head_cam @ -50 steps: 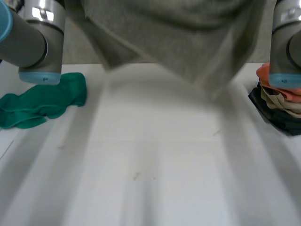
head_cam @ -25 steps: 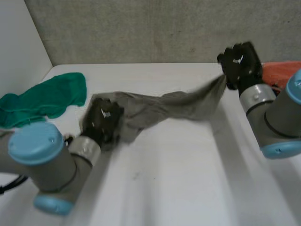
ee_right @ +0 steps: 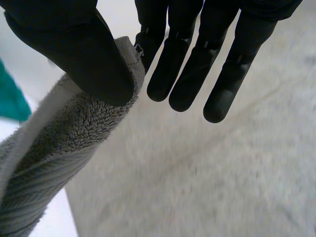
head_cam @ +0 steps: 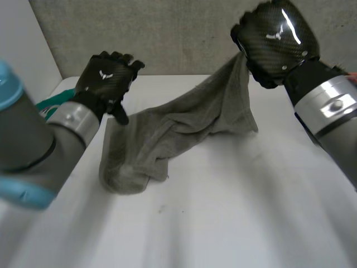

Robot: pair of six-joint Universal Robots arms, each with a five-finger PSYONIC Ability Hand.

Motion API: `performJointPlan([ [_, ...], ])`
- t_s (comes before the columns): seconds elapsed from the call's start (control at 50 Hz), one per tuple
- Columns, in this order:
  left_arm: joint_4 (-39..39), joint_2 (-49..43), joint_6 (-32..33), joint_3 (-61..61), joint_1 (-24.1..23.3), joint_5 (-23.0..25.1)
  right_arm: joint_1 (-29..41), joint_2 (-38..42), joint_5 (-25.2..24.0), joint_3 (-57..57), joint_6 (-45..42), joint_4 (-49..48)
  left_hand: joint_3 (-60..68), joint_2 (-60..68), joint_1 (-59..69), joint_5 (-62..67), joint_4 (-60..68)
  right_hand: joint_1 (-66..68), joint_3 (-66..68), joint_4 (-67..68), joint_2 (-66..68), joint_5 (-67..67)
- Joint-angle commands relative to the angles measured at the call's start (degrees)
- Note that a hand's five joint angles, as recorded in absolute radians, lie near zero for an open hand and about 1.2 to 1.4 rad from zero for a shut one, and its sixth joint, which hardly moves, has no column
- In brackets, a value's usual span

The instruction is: Fold the laundry.

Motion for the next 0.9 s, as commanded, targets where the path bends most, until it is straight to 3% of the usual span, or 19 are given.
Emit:
performJointPlan([
  [0.02,-1.19,-18.72,-3.32,16.62,1.83,9.78,-0.17,-12.82,-5.19,3.59,8.97,-0.13,-0.47,-0.39,0.14,-1.2,-0.1,15.9,12.06,11.42,12.74,13.01],
  [0.14,-1.99,-29.27,-3.32,22.34,1.48,14.62,-0.87,-17.4,-7.12,4.2,15.3,-0.22,0.37,0.44,0.97,-0.36,0.73,15.9,12.06,11.42,12.74,13.01],
  [0.2,-2.07,-33.58,-2.8,23.84,1.3,14.98,-0.96,-17.84,-7.56,4.2,17.42,-0.48,10.24,10.32,10.85,9.52,10.61,15.9,12.06,11.42,12.74,13.01],
  [0.22,-2.07,-34.72,-2.71,24.28,1.3,14.71,-0.87,-17.84,-7.82,4.2,17.68,-0.74,22.95,23.03,23.56,22.23,23.32,15.9,12.06,11.42,12.74,13.01],
  [0.24,-1.9,-36.04,-2.88,25.41,1.3,14.36,-0.87,-17.84,-7.83,4.29,17.77,-0.83,58.05,58.13,58.66,57.32,58.42,15.9,12.06,11.42,12.74,13.01],
  [0.26,-1.72,-36.23,-2.88,25.95,1.56,13.58,-0.96,-17.5,-7.91,4.38,17.86,-0.83,67.87,67.95,68.48,67.14,68.24,15.9,12.06,11.42,12.74,13.01],
  [0.4,-1.9,-29.32,-2.97,24.2,2.18,2.78,-7.98,-8.1,-7.91,3.86,16.19,3.2,67.97,68.05,68.58,67.24,68.34,15.9,12.06,11.42,12.74,13.01],
  [0.5,-1.99,-21.12,-2.71,18.05,2.97,3.37,-10.01,0.42,-7.83,1.49,8.74,10.58,67.97,68.05,68.58,67.24,68.34,15.9,12.06,11.42,12.74,13.01],
  [0.64,-1.81,-15.84,-2.53,14.09,2.62,4.08,-9.66,15.98,-4.85,-5.89,-10.51,25.34,67.97,68.05,68.58,67.24,68.34,15.9,12.06,11.42,12.74,13.01],
  [0.78,-0.49,-23.04,4.22,23.73,3.24,3.46,-4.4,24.86,11.4,-20.47,-14.22,26.07,67.97,68.05,68.58,67.24,68.34,15.9,12.06,11.42,12.74,13.01],
  [0.84,2.4,-25.15,8.71,32.35,2.71,3.46,-1.14,26.63,17.56,-28.91,-13.61,18.53,67.97,68.05,68.58,67.24,68.34,15.9,12.06,11.42,12.74,13.01],
  [0.9,11.78,-24.89,9.25,39.82,2.18,3.11,0.1,26.28,20.12,-32.88,-13.08,5.62,67.97,68.05,68.58,67.24,68.34,15.9,12.06,11.42,12.74,13.01],
])
